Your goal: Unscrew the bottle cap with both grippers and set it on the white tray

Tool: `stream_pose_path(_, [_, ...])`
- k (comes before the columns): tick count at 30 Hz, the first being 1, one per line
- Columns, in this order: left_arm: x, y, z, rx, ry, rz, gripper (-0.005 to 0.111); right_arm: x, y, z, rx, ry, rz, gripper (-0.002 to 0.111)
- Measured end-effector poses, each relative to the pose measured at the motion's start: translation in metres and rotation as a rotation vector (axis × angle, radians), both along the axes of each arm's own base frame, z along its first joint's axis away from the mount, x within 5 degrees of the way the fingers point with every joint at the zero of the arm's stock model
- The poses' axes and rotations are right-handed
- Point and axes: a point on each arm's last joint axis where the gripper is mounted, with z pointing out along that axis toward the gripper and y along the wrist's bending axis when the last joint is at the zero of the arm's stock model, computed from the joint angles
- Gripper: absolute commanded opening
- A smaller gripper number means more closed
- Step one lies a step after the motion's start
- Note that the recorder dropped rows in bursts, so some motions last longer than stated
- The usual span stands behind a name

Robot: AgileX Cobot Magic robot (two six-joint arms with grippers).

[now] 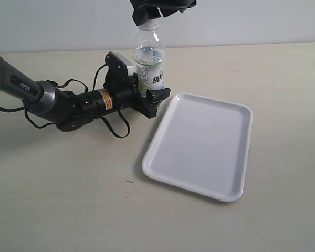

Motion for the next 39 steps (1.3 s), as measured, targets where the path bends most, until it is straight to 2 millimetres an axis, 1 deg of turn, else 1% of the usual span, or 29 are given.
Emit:
stream_pose_path(6, [0.0,0.0001,-0.0002,0.001,0.001,0.001,0.0,-0.0016,0.0003,-0.001,-0.001,0.02,0.008,0.057])
stream_pose_path(8, [0.0001,0.0001,-0.0001,0.001,0.001,0.002,0.0,-0.0021,0.0004,-0.0012,-0.001,0.026,0.01,0.052])
stream_pose_path(14, [0.0002,0.0001,-0.0001,0.0,0.001,0.003,0.0,-0.0023,0.0007,-0.0012,0.003,0.029,0.01,0.034])
stream_pose_path(23, [0.0006,0.0,0.0004,0.0,-0.001,0.003,0.0,-0.0023,0.0007,-0.0012,-0.003,0.024,0.018,0.002])
stream_pose_path(24, [0.0006,0.0,0.0004,0.0,-0.001,0.003,0.0,-0.0023,0.0007,-0.0012,-0.006,0.021,0.023,0.0])
stream_pose_path(28, [0.0006,0.0,0.0004,0.0,-0.001,0.003,0.0,-0.0024,0.0008,-0.0012,-0.033,-0.004,0.064,0.0])
stream_pose_path(37, [0.0006,0.0,0.0004,0.0,-0.001,0.003,0.0,-0.0027,0.0014,-0.001,-0.148,-0.109,0.242,0.0])
stream_pose_path(39, [0.0006,0.0,0.0003,0.0,0.0,0.003,0.0,-0.0031,0.0019,-0.001,-0.187,-0.146,0.309,0.0])
